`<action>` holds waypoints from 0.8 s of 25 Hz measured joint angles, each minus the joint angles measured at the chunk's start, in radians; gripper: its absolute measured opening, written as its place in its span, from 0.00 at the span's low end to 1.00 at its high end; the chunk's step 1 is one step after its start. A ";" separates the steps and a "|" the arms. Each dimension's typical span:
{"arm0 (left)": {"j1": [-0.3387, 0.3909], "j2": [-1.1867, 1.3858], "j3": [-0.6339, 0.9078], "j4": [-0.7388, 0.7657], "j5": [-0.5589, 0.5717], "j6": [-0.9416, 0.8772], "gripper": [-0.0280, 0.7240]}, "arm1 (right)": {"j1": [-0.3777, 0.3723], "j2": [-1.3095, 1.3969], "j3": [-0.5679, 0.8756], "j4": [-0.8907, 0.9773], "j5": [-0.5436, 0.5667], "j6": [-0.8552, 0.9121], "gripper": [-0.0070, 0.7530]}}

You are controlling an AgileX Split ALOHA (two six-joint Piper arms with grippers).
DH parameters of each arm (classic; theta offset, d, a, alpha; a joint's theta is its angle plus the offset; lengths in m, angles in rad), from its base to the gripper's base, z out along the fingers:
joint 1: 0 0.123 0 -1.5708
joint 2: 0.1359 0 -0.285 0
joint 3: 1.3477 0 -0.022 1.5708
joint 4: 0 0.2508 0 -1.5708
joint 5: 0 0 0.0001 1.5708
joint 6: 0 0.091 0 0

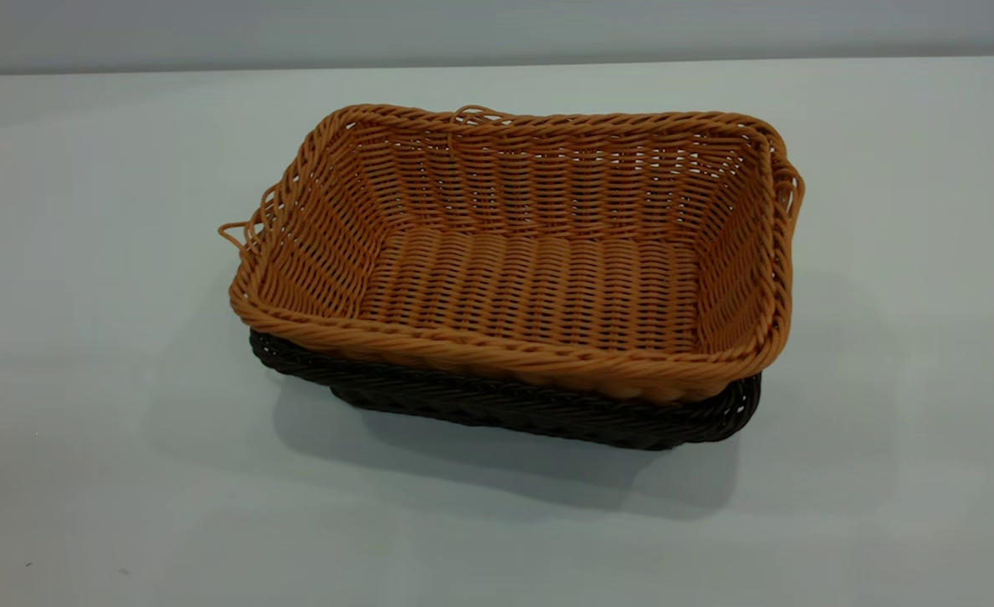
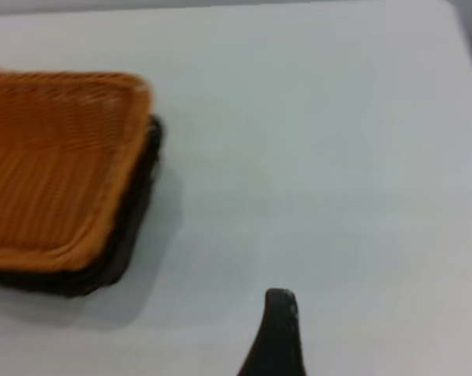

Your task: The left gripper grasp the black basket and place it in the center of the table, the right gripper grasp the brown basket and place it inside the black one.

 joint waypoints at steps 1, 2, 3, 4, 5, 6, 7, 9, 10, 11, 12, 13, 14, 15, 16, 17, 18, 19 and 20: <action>0.000 0.000 0.000 0.000 0.000 0.000 0.72 | 0.000 0.000 0.000 -0.013 0.000 0.019 0.78; 0.000 0.000 0.000 0.000 0.000 0.000 0.72 | 0.000 0.000 0.000 -0.025 0.000 0.037 0.78; 0.000 0.000 0.000 0.000 0.000 0.000 0.72 | 0.000 0.000 0.000 -0.030 0.000 0.047 0.78; 0.000 0.000 0.000 0.000 0.000 0.000 0.72 | 0.000 0.000 0.000 -0.032 -0.001 0.052 0.78; 0.000 0.000 0.000 0.000 0.000 0.000 0.72 | 0.000 0.000 0.000 -0.033 -0.001 0.051 0.78; 0.000 0.000 0.000 0.000 0.000 0.000 0.72 | 0.000 0.000 0.000 -0.034 -0.001 0.054 0.78; 0.000 0.000 0.000 0.000 0.000 0.000 0.72 | 0.000 0.000 0.000 -0.034 -0.001 0.055 0.78; 0.000 0.000 0.000 0.000 0.000 0.000 0.72 | 0.000 0.000 0.000 -0.034 -0.001 0.055 0.78; 0.000 0.000 0.000 0.000 0.000 0.000 0.72 | 0.000 0.000 0.000 -0.033 -0.002 0.054 0.78; 0.000 0.000 0.000 0.000 0.000 0.000 0.72 | 0.000 0.000 0.000 -0.033 -0.002 0.051 0.78; 0.000 0.000 0.000 0.000 0.000 0.000 0.72 | 0.000 0.000 0.000 -0.030 -0.002 0.048 0.78; 0.000 0.000 0.000 0.000 0.000 0.000 0.72 | 0.000 0.000 0.000 -0.026 -0.002 0.046 0.78; 0.000 0.000 0.000 0.000 0.000 0.000 0.72 | 0.000 0.000 0.000 -0.026 -0.003 0.045 0.78; 0.000 0.000 0.000 0.000 0.000 0.000 0.72 | 0.000 0.000 0.000 -0.026 -0.003 0.044 0.78; 0.000 0.000 0.000 0.000 0.000 0.000 0.72 | 0.000 0.000 0.000 -0.026 -0.003 0.044 0.78; 0.000 0.000 0.000 0.000 0.000 0.000 0.72 | 0.000 0.000 0.000 -0.026 -0.003 0.044 0.78; 0.000 0.000 0.000 0.000 0.000 0.000 0.72 | 0.000 0.000 0.000 -0.026 -0.003 0.043 0.78; 0.000 0.000 0.000 0.000 0.000 0.000 0.72 | 0.000 0.000 0.000 -0.026 -0.003 0.043 0.78; 0.000 0.000 0.000 0.000 0.000 0.000 0.72 | 0.000 0.000 0.000 -0.026 -0.003 0.043 0.78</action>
